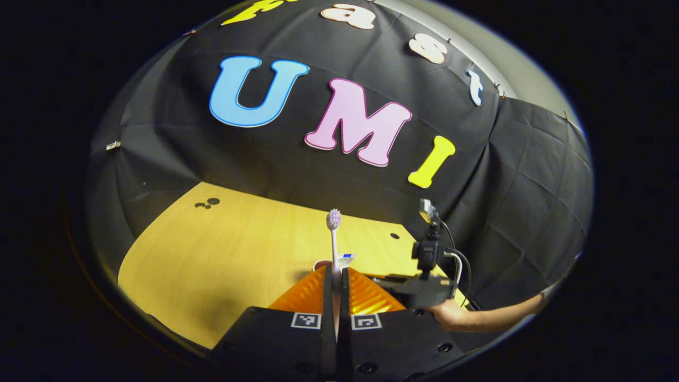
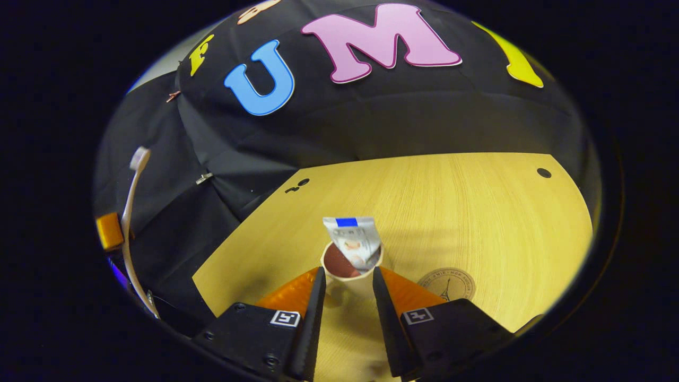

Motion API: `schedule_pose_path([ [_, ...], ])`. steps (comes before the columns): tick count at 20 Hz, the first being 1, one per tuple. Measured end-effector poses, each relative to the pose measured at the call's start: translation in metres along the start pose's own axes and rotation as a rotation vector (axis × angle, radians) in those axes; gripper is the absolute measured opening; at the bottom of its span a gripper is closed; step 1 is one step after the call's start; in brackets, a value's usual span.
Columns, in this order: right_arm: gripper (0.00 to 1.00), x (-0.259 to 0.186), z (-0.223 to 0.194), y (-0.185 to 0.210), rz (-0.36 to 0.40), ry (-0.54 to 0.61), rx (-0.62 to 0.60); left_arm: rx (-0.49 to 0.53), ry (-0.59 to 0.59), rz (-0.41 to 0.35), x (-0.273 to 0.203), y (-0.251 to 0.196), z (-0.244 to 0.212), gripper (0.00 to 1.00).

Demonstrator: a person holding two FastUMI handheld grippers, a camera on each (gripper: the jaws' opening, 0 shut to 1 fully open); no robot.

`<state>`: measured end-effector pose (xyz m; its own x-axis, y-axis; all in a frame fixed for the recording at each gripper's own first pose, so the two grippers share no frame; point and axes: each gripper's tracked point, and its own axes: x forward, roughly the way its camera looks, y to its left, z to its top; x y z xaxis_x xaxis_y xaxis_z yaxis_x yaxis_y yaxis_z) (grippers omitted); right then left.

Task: Put the toothbrush and toothpaste on the desktop into the cup, then pick up the cup and place it on the coaster on the desktop.

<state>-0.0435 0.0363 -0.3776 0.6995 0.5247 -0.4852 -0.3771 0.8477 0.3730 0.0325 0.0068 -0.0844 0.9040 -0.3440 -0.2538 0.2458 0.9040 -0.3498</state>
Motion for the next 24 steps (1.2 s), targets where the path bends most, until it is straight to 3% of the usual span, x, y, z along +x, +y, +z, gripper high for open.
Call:
schedule_pose_path([
  [4, 0.55, -0.036, -0.02, -0.006, -0.001, 0.031, 0.047, 0.006, -0.069, -0.043, 0.04, -0.006, 0.026, 0.06],
  [11, 0.55, -0.101, -0.064, -0.022, -0.077, 0.078, 0.115, -0.056, -0.14, -0.129, 0.122, 0.001, 0.048, 0.06],
  [14, 0.55, -0.12, -0.075, -0.033, -0.145, 0.068, 0.137, -0.045, -0.149, -0.166, 0.153, 0.005, 0.044, 0.06],
  [19, 0.55, -0.151, -0.084, -0.058, -0.307, 0.026, 0.209, 0.025, -0.102, -0.162, 0.203, 0.023, 0.013, 0.06],
  [24, 0.55, -0.171, -0.093, -0.072, -0.423, -0.011, 0.251, 0.047, -0.056, -0.182, 0.233, 0.032, -0.018, 0.06],
])
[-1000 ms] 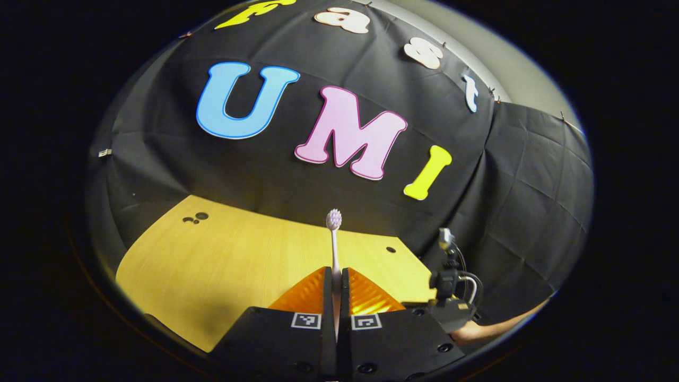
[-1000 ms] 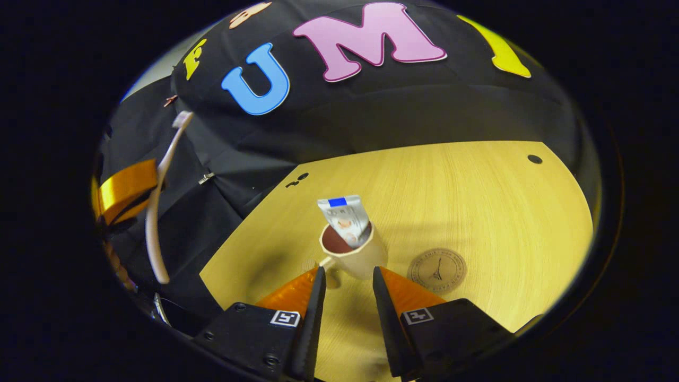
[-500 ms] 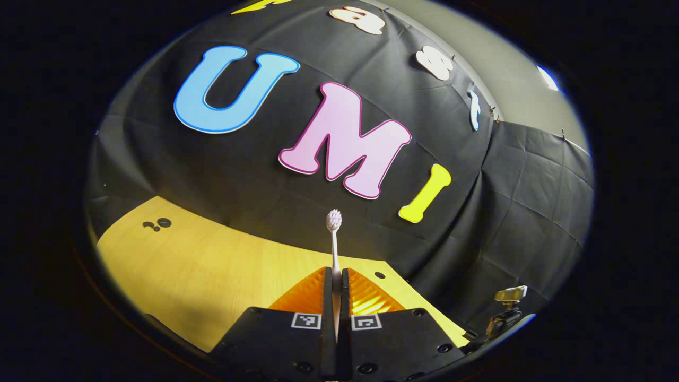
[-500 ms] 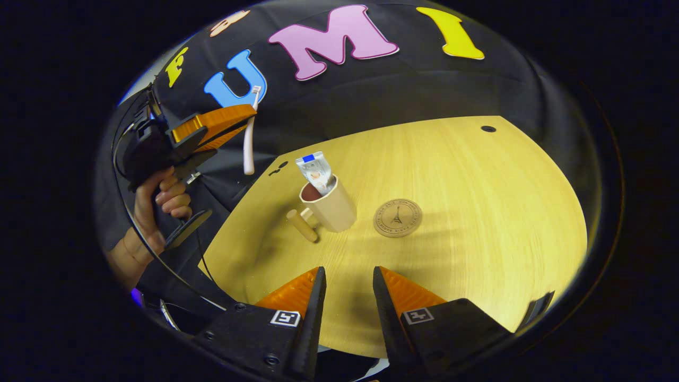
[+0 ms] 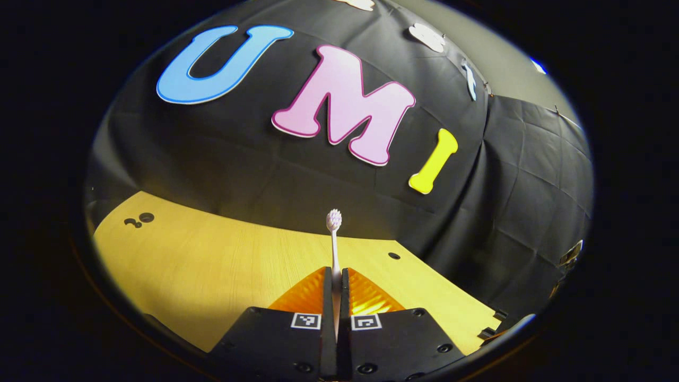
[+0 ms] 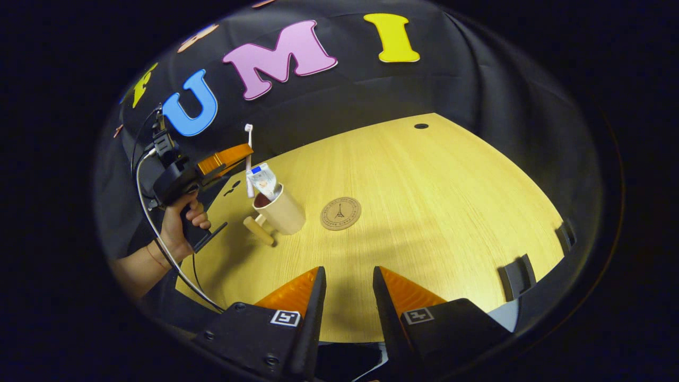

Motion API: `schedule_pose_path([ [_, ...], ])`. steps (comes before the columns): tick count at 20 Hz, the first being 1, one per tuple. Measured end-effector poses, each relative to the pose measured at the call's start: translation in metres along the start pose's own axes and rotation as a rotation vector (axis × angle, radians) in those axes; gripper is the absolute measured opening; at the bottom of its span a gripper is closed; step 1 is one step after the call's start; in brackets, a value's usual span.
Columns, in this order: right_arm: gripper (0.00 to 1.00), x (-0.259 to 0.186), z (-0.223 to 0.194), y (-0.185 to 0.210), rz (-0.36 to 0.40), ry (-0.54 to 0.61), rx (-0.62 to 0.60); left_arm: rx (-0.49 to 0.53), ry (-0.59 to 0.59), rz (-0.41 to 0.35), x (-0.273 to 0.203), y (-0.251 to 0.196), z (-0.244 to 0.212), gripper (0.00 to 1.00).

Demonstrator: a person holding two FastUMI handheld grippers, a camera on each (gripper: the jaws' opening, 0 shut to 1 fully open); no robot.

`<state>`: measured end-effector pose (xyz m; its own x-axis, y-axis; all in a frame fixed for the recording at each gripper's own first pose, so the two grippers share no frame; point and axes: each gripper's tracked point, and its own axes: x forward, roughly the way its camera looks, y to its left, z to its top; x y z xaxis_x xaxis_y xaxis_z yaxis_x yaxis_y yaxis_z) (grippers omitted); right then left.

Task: Put the toothbrush and toothpaste on the desktop into the cup, then pick up the cup and place it on the coaster on the desktop.

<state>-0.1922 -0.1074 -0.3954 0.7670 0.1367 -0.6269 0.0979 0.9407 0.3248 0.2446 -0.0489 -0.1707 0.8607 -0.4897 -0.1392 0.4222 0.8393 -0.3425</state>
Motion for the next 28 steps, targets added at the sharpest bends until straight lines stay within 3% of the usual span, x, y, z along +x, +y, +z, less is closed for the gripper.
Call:
schedule_pose_path([
  [6, 0.55, -0.007, -0.009, -0.002, -0.058, -0.012, 0.035, 0.012, 0.049, -0.015, 0.007, 0.009, -0.031, 0.07],
  [13, 0.55, -0.011, 0.0, 0.012, -0.053, -0.02, 0.025, 0.016, 0.102, -0.045, -0.012, 0.008, -0.046, 0.18],
  [14, 0.55, -0.01, 0.0, 0.014, -0.049, -0.02, 0.02, 0.024, 0.112, -0.046, -0.017, 0.007, -0.048, 0.34],
  [15, 0.55, -0.011, 0.001, 0.016, -0.043, -0.017, 0.015, 0.037, 0.122, -0.046, -0.025, 0.006, -0.049, 0.28],
  [17, 0.55, -0.013, 0.0, 0.017, -0.038, -0.014, 0.012, 0.061, 0.152, -0.052, -0.039, 0.004, -0.052, 0.54],
  [18, 0.39, -0.014, 0.001, 0.016, -0.041, -0.011, 0.011, 0.075, 0.181, -0.063, -0.05, -0.001, -0.057, 0.52],
  [19, 0.55, -0.014, -0.002, 0.015, -0.039, -0.003, 0.013, 0.092, 0.204, -0.073, -0.058, -0.004, -0.06, 0.56],
  [20, 0.4, -0.013, -0.003, 0.014, -0.038, 0.005, 0.019, 0.117, 0.228, -0.075, -0.068, -0.006, -0.065, 0.63],
  [21, 0.56, -0.014, -0.004, 0.013, -0.039, 0.012, 0.027, 0.146, 0.262, -0.07, -0.076, -0.007, -0.071, 0.66],
  [22, 0.42, -0.014, -0.004, 0.012, -0.041, 0.015, 0.035, 0.169, 0.303, -0.059, -0.083, -0.007, -0.079, 0.68],
  [23, 0.58, -0.015, -0.005, 0.011, -0.042, 0.018, 0.043, 0.186, 0.345, -0.046, -0.09, -0.006, -0.085, 0.73],
  [24, 0.59, -0.017, -0.005, 0.011, -0.041, 0.02, 0.049, 0.195, 0.402, -0.033, -0.096, -0.006, -0.094, 0.84],
  [25, 0.59, -0.018, -0.006, 0.009, -0.04, 0.023, 0.052, 0.201, 0.459, -0.021, -0.101, -0.006, -0.102, 0.77],
  [28, 0.59, -0.017, -0.007, 0.004, -0.039, 0.038, 0.055, 0.204, 0.585, 0.015, -0.102, -0.005, -0.121, 0.81],
])
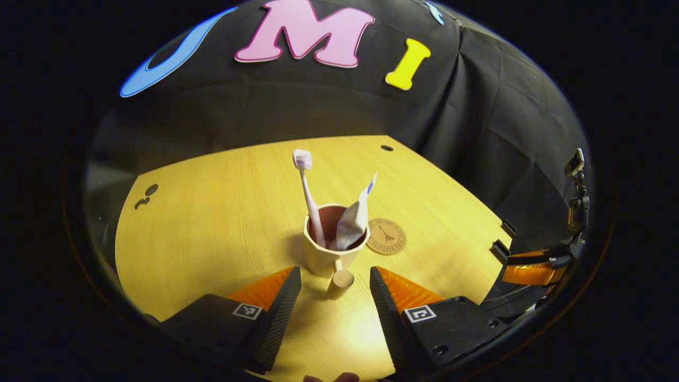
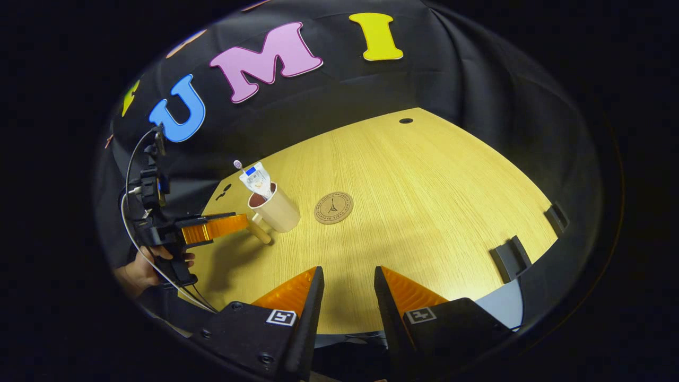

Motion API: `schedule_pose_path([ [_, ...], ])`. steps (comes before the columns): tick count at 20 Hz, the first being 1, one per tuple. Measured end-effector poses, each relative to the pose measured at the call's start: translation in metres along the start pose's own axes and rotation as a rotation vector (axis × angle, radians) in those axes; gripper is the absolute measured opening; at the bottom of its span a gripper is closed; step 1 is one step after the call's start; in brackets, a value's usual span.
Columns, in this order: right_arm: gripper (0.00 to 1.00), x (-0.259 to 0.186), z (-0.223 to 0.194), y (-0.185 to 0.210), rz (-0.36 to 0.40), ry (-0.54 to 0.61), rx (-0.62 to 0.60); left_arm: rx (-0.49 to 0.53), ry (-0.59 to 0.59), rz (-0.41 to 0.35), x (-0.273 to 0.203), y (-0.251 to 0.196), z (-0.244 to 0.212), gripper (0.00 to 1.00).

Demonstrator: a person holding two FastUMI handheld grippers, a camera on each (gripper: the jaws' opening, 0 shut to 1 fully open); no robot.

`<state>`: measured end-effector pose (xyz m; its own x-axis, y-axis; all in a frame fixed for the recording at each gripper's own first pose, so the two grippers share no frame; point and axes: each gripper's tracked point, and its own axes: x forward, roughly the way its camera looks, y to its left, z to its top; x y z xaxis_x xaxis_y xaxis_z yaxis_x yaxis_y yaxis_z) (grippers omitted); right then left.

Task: Put the toothbrush and toothpaste on the desktop into the cup, then pick up the cup and place it on the coaster on the desktop.

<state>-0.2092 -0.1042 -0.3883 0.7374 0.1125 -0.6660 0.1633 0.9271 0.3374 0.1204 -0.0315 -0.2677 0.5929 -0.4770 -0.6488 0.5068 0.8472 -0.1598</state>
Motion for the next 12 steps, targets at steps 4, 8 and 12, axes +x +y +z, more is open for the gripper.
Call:
schedule_pose_path([
  [4, 0.59, 0.002, 0.001, -0.008, -0.001, 0.019, 0.032, -0.026, 0.143, 0.006, 0.023, -0.001, -0.01, 0.83],
  [8, 0.59, 0.003, 0.0, -0.013, -0.003, 0.03, 0.031, -0.012, 0.237, 0.034, 0.052, 0.002, -0.019, 0.82],
  [12, 0.59, 0.001, 0.003, -0.024, -0.016, 0.021, 0.048, -0.006, 0.338, 0.053, 0.073, 0.005, -0.035, 0.71],
])
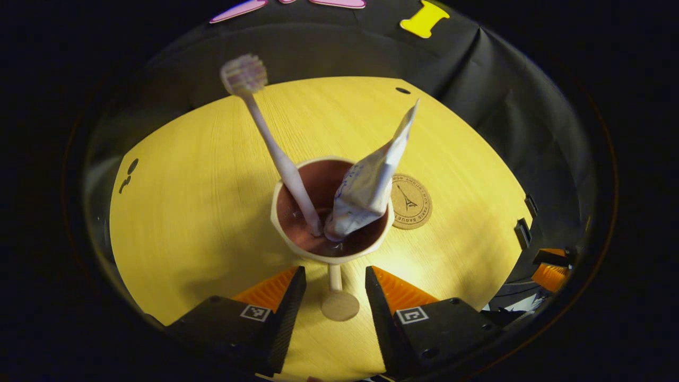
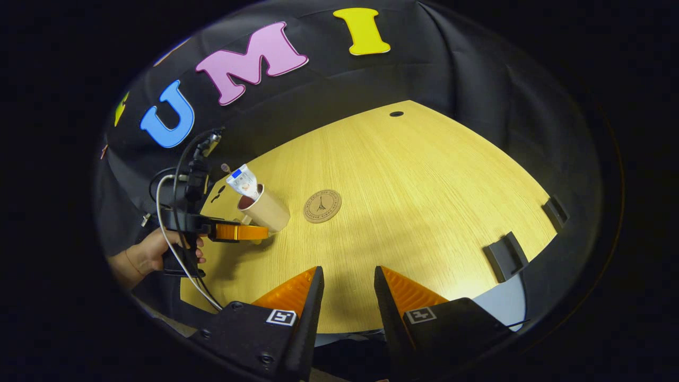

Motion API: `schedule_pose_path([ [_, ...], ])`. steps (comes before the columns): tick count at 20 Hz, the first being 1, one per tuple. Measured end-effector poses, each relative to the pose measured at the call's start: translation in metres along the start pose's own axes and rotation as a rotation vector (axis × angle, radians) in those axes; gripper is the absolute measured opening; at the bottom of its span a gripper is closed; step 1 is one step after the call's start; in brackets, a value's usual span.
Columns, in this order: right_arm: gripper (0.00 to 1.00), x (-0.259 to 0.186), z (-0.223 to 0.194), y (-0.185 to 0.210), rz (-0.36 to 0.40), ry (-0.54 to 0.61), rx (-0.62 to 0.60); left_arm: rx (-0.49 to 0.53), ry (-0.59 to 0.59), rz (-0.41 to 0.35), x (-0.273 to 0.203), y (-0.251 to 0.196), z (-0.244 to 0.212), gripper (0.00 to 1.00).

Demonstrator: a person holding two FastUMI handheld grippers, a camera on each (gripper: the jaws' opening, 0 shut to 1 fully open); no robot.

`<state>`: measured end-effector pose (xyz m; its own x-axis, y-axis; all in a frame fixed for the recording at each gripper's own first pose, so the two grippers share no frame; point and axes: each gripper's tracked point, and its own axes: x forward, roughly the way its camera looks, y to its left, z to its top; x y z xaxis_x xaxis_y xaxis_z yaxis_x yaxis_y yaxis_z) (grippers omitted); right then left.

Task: Put the toothbrush and toothpaste on the desktop into the cup, then pick up the cup and place it on the coaster on the desktop.

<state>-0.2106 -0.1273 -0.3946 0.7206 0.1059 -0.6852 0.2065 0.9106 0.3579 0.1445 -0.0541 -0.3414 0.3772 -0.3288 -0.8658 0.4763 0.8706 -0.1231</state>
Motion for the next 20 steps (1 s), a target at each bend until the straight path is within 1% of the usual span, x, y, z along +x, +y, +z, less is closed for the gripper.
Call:
schedule_pose_path([
  [1, 0.59, -0.001, 0.001, -0.004, -0.006, -0.005, 0.007, 0.002, 0.013, 0.006, 0.005, 0.001, 0.0, 0.67],
  [2, 0.59, -0.002, 0.003, -0.009, -0.015, -0.008, 0.016, 0.003, 0.024, 0.013, 0.009, 0.002, -0.001, 0.61],
  [3, 0.59, -0.004, 0.002, -0.013, -0.022, -0.01, 0.025, 0.0, 0.035, 0.017, 0.011, 0.002, -0.002, 0.58],
  [4, 0.59, -0.004, 0.002, -0.017, -0.029, -0.011, 0.035, -0.001, 0.046, 0.019, 0.014, 0.002, -0.003, 0.44],
  [5, 0.59, -0.005, 0.003, -0.021, -0.034, -0.012, 0.043, 0.002, 0.057, 0.019, 0.016, 0.002, -0.004, 0.52],
  [6, 0.59, -0.006, 0.003, -0.025, -0.04, -0.013, 0.049, 0.007, 0.065, 0.019, 0.019, 0.001, -0.005, 0.43],
  [7, 0.59, -0.008, 0.003, -0.028, -0.046, -0.015, 0.053, 0.016, 0.066, 0.028, 0.019, 0.003, -0.004, 0.48],
  [8, 0.59, -0.009, 0.003, -0.031, -0.05, -0.017, 0.057, 0.029, 0.063, 0.041, 0.022, 0.005, -0.003, 0.41],
  [9, 0.59, -0.01, 0.003, -0.033, -0.053, -0.02, 0.061, 0.037, 0.062, 0.05, 0.024, 0.007, -0.002, 0.39],
  [11, 0.59, -0.01, 0.003, -0.036, -0.057, -0.021, 0.067, 0.038, 0.061, 0.047, 0.023, 0.006, -0.001, 0.39],
  [12, 0.59, -0.01, 0.003, -0.037, -0.058, -0.022, 0.068, 0.042, 0.059, 0.042, 0.022, 0.006, -0.001, 0.3],
  [13, 0.59, -0.01, 0.003, -0.038, -0.057, -0.023, 0.069, 0.047, 0.055, 0.038, 0.021, 0.006, -0.001, 0.34],
  [16, 0.59, -0.008, 0.004, -0.04, -0.054, -0.024, 0.065, 0.045, 0.031, 0.015, 0.021, 0.005, -0.001, 0.33],
  [17, 0.59, -0.007, 0.003, -0.041, -0.05, -0.021, 0.065, 0.044, 0.028, 0.007, 0.02, 0.005, -0.002, 0.28],
  [18, 0.59, -0.006, 0.004, -0.042, -0.047, -0.019, 0.064, 0.047, 0.022, 0.006, 0.02, 0.006, -0.002, 0.37],
  [20, 0.59, -0.005, 0.005, -0.044, -0.04, -0.016, 0.061, 0.04, 0.02, 0.007, 0.019, 0.004, -0.003, 0.36],
])
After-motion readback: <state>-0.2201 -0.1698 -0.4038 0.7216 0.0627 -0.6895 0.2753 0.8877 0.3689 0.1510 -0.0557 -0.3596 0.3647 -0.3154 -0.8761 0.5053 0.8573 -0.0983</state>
